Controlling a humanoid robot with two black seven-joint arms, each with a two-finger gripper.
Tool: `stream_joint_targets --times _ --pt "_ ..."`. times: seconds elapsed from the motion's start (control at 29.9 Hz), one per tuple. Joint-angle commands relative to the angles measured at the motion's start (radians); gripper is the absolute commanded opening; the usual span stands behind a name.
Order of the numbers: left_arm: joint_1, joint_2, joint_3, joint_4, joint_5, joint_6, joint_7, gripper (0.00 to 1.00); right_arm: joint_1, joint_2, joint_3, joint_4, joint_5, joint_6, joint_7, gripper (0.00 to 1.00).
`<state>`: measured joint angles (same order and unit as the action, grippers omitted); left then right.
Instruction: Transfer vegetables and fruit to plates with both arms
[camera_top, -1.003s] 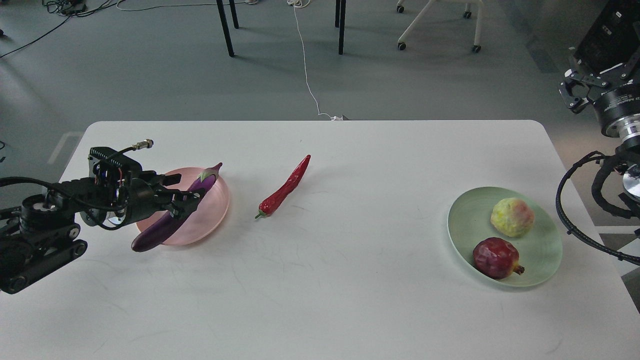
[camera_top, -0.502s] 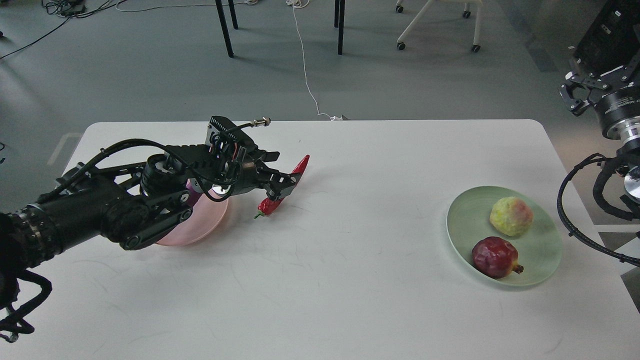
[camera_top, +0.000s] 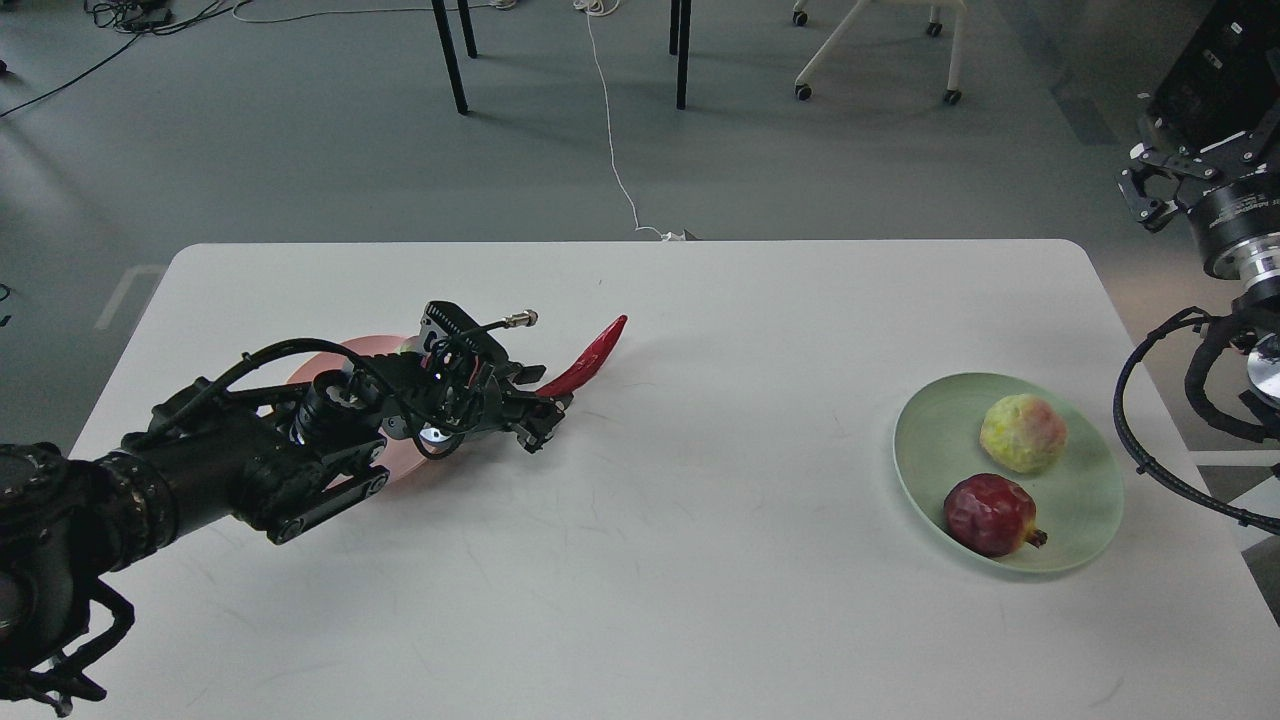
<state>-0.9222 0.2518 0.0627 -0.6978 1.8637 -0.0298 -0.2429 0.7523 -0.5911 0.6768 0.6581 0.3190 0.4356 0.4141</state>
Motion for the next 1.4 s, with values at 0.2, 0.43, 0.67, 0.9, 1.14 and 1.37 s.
stream_joint_targets --times 0.2,0.43,0.67,0.9,1.14,1.37 --pt "-0.021 0.059 -0.023 -0.143 -0.012 -0.002 -0.004 0.09 0.001 -0.006 0.0 0.0 -0.001 0.002 0.0 0.99" --pt "-0.093 0.289 -0.021 -0.368 -0.069 -0.005 0.002 0.09 0.001 -0.01 0.0 0.0 -0.003 0.002 0.0 0.99" --pt "-0.035 0.621 -0.003 -0.601 -0.052 -0.004 0.002 0.1 0.001 -0.001 -0.002 0.001 -0.003 0.0 0.0 0.99" --pt "0.045 0.658 -0.007 -0.611 0.034 -0.004 -0.002 0.16 0.002 0.004 -0.005 0.072 -0.005 -0.011 0.0 0.99" --pt "0.077 0.647 -0.02 -0.611 0.028 -0.001 -0.003 0.63 0.006 -0.01 -0.005 0.074 -0.006 -0.009 0.0 0.99" --pt "0.065 0.656 -0.046 -0.6 -0.092 -0.005 -0.007 0.74 0.006 -0.01 -0.005 0.072 -0.006 -0.008 0.0 0.99"
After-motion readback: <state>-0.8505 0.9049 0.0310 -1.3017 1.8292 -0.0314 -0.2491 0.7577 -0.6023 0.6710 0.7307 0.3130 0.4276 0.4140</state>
